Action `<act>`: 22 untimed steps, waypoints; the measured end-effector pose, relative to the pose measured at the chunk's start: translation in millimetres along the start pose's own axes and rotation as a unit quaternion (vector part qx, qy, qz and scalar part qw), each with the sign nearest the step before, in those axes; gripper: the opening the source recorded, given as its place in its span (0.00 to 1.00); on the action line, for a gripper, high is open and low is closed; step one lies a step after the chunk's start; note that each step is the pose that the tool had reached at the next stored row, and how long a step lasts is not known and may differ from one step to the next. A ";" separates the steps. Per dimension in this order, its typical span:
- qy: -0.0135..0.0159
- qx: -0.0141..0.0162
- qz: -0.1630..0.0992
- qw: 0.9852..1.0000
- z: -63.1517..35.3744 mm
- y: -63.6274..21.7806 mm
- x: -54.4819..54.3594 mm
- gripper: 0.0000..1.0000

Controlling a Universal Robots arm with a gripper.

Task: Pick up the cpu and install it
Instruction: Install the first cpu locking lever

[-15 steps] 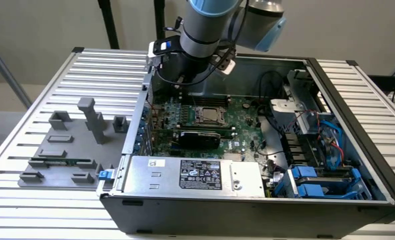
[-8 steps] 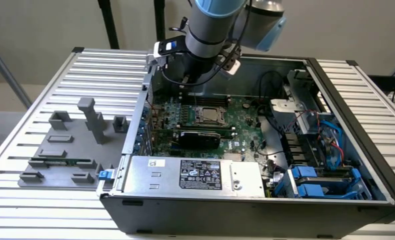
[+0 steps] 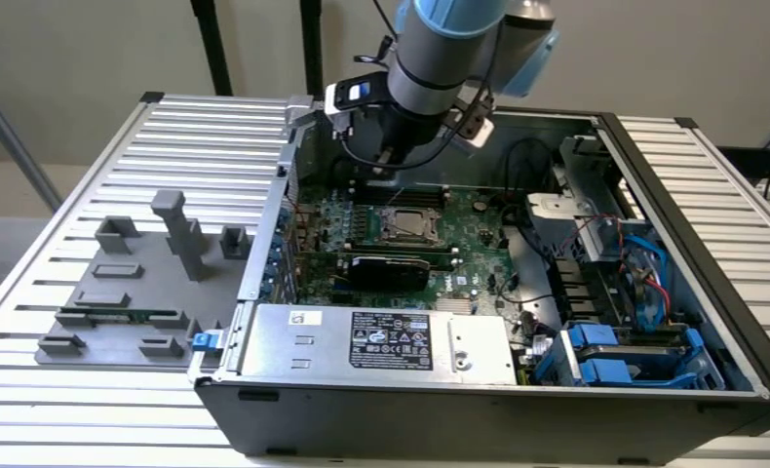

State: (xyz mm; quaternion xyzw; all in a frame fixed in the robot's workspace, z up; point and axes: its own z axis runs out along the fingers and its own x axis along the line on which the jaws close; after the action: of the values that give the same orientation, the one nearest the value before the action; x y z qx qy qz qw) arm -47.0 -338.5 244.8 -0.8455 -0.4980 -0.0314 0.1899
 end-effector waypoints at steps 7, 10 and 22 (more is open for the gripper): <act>-0.003 -0.005 0.000 1.000 5.8 9.8 2.7 0.11; -0.007 -0.009 0.000 1.000 9.0 10.6 2.1 0.11; -0.015 -0.014 0.001 1.000 30.1 9.3 -3.4 0.11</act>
State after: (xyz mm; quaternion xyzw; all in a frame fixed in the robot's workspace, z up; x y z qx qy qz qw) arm -44.9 -334.7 213.4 -0.8491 -0.4993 -0.0256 0.1707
